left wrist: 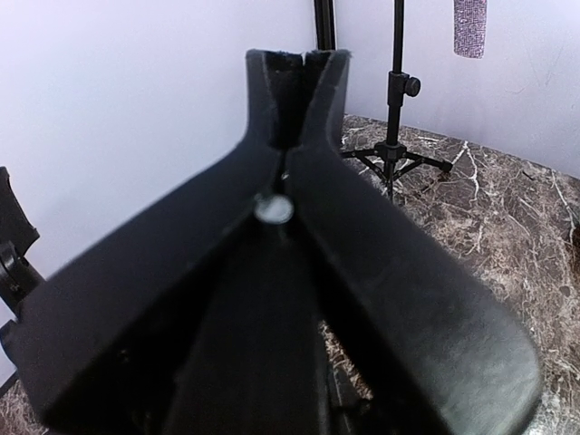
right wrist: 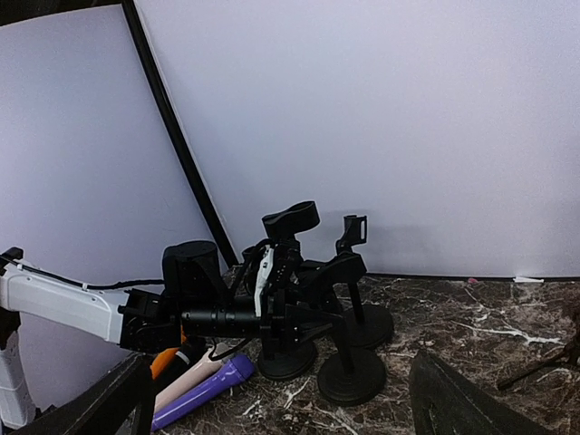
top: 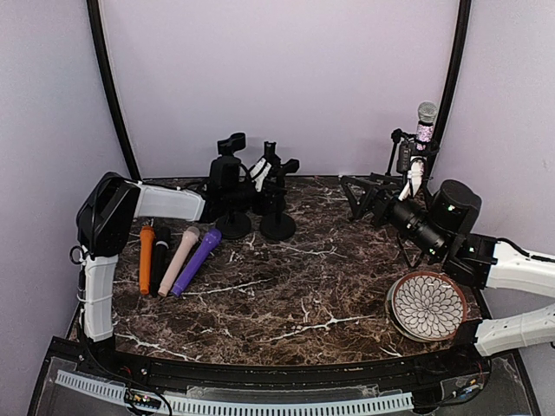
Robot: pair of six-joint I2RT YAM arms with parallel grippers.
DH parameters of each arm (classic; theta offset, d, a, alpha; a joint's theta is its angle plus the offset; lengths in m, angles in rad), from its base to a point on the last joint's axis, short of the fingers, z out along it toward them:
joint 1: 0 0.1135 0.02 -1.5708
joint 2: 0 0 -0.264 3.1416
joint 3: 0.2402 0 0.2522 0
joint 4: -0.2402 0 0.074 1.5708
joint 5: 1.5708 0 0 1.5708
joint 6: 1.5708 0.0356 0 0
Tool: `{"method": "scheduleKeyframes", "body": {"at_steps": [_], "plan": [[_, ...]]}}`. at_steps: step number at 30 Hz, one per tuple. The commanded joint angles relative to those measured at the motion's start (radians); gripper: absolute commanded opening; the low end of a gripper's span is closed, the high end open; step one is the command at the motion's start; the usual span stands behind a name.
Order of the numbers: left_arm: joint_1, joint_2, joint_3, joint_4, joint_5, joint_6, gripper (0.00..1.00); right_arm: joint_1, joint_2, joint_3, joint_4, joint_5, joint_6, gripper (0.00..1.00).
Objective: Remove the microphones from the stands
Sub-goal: Place the microphone stand at the center of the board.
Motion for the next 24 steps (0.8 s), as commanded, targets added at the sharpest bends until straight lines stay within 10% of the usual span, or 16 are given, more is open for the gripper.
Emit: {"method": "scheduleKeyframes", "body": {"at_steps": [1, 18, 24], "plan": [[0.032, -0.02, -0.002, -0.143, -0.073, 0.099, 0.0, -0.007, -0.02, 0.004, 0.02, 0.019, 0.013, 0.98], [0.055, -0.092, -0.085, -0.135, -0.09, 0.057, 0.03, -0.009, -0.049, -0.009, 0.005, 0.04, 0.027, 0.98], [0.06, -0.087, -0.084, -0.13, -0.104, 0.04, 0.41, -0.008, -0.049, -0.007, -0.007, 0.068, 0.031, 0.98]]}}
